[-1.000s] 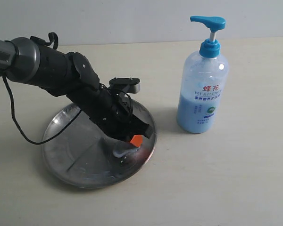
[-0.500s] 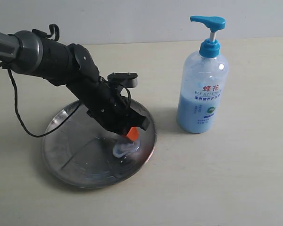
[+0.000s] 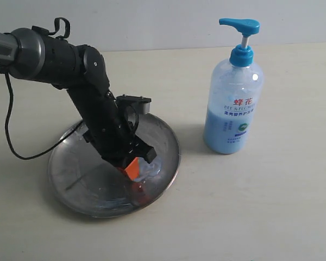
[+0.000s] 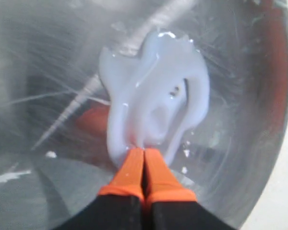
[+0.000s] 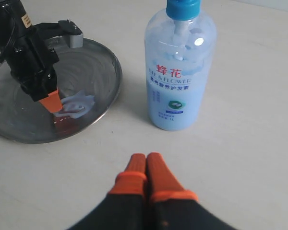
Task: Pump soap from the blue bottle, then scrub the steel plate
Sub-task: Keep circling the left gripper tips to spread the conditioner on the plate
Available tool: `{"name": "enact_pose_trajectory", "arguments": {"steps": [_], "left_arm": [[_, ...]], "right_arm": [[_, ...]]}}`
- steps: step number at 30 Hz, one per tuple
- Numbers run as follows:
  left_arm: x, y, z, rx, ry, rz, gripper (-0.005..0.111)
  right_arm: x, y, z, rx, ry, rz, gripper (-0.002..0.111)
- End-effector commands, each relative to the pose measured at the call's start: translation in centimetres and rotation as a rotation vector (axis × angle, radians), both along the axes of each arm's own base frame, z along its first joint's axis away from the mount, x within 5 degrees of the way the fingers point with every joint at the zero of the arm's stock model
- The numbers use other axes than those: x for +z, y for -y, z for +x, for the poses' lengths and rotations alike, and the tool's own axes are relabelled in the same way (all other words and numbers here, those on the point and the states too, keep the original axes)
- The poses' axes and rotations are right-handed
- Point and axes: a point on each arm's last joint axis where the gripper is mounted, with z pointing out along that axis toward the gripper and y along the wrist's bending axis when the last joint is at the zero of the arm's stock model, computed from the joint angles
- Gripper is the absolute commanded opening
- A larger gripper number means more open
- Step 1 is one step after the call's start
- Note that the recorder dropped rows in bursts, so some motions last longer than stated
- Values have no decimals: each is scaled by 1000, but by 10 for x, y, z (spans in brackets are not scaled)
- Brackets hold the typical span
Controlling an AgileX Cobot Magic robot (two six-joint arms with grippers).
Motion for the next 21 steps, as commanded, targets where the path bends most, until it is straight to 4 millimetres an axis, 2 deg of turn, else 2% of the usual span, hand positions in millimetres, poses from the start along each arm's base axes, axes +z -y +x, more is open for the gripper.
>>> {"name": "enact_pose_trajectory", "arguments": {"steps": [1,11,14,21], "left_arm": [[-12,3,-5,-3,-41,-37,0],[-12,10,10,79,103,-107,0],[-13,8,14,55,157,-86,0],[-16,-2,12,-14,164,22,0]], "right_arm": [[0,0,0,0,12,9,0],[0,0,0,0,12,9,0],[0,0,0,0,12,9,0],[0,0,0,0,12,9,0]]}}
